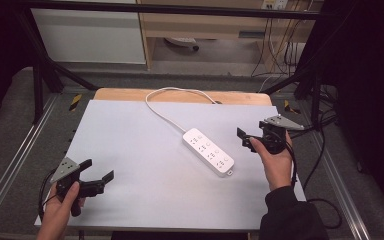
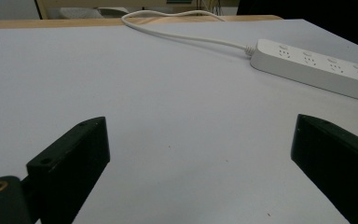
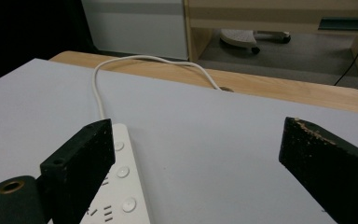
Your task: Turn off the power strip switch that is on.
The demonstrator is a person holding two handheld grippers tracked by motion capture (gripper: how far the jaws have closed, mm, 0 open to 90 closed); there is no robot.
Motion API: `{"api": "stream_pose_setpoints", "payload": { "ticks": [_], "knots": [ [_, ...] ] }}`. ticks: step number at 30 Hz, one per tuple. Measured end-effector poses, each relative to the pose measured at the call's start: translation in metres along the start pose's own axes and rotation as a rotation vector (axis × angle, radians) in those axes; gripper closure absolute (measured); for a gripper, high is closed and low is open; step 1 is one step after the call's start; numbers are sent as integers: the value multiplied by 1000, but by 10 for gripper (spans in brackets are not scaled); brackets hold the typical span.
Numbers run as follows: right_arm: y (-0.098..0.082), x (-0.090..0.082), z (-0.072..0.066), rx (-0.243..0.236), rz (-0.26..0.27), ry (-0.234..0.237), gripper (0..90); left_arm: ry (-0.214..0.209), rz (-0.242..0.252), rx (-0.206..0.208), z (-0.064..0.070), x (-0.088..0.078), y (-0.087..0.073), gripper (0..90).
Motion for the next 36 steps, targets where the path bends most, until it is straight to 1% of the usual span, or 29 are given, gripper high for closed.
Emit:
{"api": "stream_pose_setpoints", "payload": {
  "ticks": [2, 6, 7, 8, 9, 10, 11, 12, 15, 16, 17, 18, 19, 20, 21, 22, 23, 28, 29, 30, 31, 33, 35, 36],
  "knots": [
    [-1, 5, -3, -4, 1, 4, 118, 1, 0, 1, 0, 0, 0, 41],
    [-2, 14, -8, -21, 14, 17, 212, 1, 3, 1, 0, 0, 0, 41],
    [-3, 18, -11, -22, 25, 26, 268, 0, 4, 0, 0, 0, 0, 41],
    [-3, 20, -12, -17, 23, 25, 295, 0, 4, 0, -1, 0, 0, 41],
    [-4, 22, -13, -12, 17, 23, 348, 0, 3, 0, -1, 0, 0, 41],
    [-4, 22, -13, -12, 17, 23, 348, 0, 2, 0, -1, 0, 0, 41],
    [-5, 27, -14, -10, -7, 0, 417, 0, 2, 0, -1, 0, 0, 42],
    [-5, 27, -14, -10, -7, 0, 417, 0, 2, 1, -1, 0, 0, 42],
    [-7, 32, -16, -17, -15, 9, 488, -1, 2, 1, -1, 0, 0, 42],
    [-8, 33, -16, -12, -16, 15, 514, -1, 1, 1, -1, 0, 0, 42],
    [-9, 36, -17, -12, -25, 30, 584, -1, 2, 0, -1, 0, 0, 42],
    [-10, 37, -18, -7, -27, 34, 603, -1, 2, 0, -1, 0, 0, 42],
    [-10, 37, -18, -7, -27, 34, 603, -1, 2, 0, -1, 0, 0, 42],
    [-11, 39, -18, -5, -25, 36, 623, -1, 2, 0, -1, 0, 0, 42],
    [-11, 40, -18, -8, -20, 35, 663, -3, 0, -1, -1, 0, 0, 42],
    [-11, 40, -18, -8, -20, 35, 663, -2, 2, -1, -1, 0, 0, 42],
    [-11, 41, -18, -6, -16, 39, 688, -1, 0, -1, -1, 0, 0, 42],
    [-14, 47, -20, -13, -31, 62, 791, -3, 2, -2, -1, 0, 0, 43],
    [-14, 47, -20, -13, -31, 62, 791, -2, 2, -2, -1, 0, 0, 43],
    [-15, 48, -21, -15, -31, 63, 810, -2, 0, -3, -1, 0, 0, 43],
    [-16, 50, -23, -21, -41, 73, 835, -1, 0, -2, -1, 0, 0, 43],
    [-17, 52, -24, -23, -43, 78, 846, -1, -1, -4, -1, 0, 0, 43],
    [-19, 55, -26, -24, -58, 87, 871, -1, -1, -4, -1, 0, 0, 43],
    [-21, 59, -28, -23, -74, 93, 890, 0, -1, -4, -1, 0, 0, 43]
  ]
}}
Point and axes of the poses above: each handheld gripper's, and its own axes: x roughly forward along the jaws, y roughly out of its top, z roughly to its right, the point moved 3 cm from there along x, roughly forward along the jaws, and after that the axes turned 5 degrees about z, right-handed, at the moved point
